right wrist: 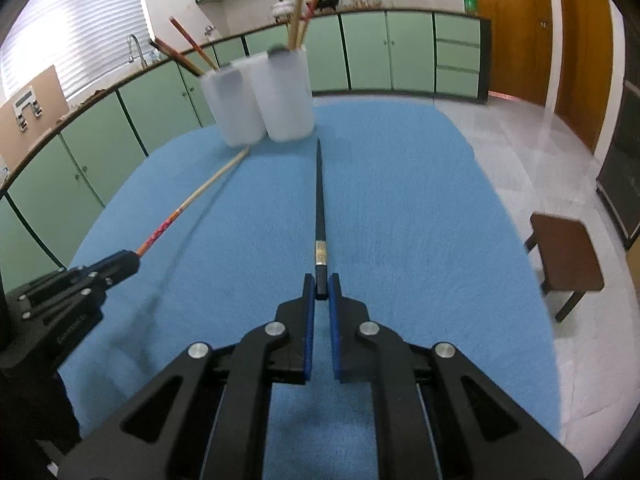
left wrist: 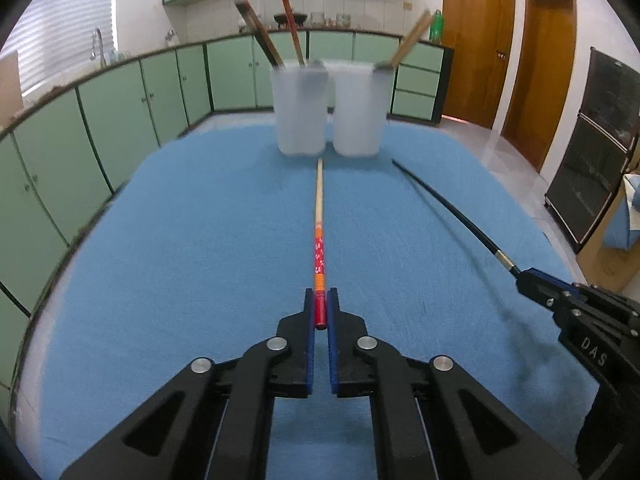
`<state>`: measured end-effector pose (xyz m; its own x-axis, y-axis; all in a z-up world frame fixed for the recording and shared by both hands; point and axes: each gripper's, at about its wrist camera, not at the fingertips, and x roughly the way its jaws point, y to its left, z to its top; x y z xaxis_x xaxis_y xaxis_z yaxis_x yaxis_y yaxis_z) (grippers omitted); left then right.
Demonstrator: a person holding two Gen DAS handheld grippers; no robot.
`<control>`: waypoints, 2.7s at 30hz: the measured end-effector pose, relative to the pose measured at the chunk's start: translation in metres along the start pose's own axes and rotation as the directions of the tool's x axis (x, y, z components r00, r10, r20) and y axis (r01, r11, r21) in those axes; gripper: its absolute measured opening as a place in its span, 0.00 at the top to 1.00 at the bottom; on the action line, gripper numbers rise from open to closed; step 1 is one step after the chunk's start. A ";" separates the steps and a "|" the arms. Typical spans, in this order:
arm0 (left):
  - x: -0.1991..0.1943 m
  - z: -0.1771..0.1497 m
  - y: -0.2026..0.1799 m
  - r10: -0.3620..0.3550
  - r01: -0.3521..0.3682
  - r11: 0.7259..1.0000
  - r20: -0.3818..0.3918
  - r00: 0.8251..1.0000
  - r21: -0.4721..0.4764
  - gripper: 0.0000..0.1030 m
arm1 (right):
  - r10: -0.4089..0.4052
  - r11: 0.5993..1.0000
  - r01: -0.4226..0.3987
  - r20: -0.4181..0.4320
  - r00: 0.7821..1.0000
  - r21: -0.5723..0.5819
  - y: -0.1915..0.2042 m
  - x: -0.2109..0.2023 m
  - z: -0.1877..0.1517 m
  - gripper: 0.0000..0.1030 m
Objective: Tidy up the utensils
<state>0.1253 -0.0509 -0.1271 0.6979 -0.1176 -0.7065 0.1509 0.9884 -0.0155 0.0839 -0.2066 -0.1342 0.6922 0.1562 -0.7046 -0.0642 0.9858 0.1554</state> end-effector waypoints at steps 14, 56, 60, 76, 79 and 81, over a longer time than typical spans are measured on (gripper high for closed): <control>-0.083 0.070 0.026 -0.053 0.060 0.998 0.217 0.975 -0.025 0.95 | 0.055 0.996 -0.042 0.174 0.983 -0.077 0.015 -0.067 0.068 0.94; -0.059 0.302 0.017 -0.080 0.035 0.994 0.485 0.871 0.100 0.95 | 0.148 0.985 -0.093 0.429 0.891 -0.146 0.032 -0.058 0.358 0.95; -0.027 0.307 0.023 -0.068 0.036 0.996 0.446 0.892 0.080 0.95 | 0.117 0.987 -0.066 0.389 0.914 -0.143 0.032 -0.021 0.355 0.94; 0.006 0.273 0.044 -0.082 0.070 0.996 0.346 0.935 0.047 0.63 | 0.055 0.994 -0.022 0.331 0.942 -0.104 0.015 0.003 0.307 0.56; -0.010 0.254 0.046 -0.087 0.075 0.996 0.362 0.928 0.047 0.48 | 0.048 0.996 -0.017 0.340 0.939 -0.091 0.007 -0.010 0.293 0.43; -0.020 0.238 0.048 -0.099 0.088 0.995 0.362 0.927 0.046 0.40 | 0.040 0.996 -0.008 0.345 0.938 -0.094 0.006 -0.020 0.279 0.36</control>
<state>0.2850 -0.0240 0.0549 0.8852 -0.2416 -0.3975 0.2442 0.9687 -0.0449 0.2698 -0.2217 0.0740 0.8945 0.1643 -0.4158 -0.1369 0.9860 0.0950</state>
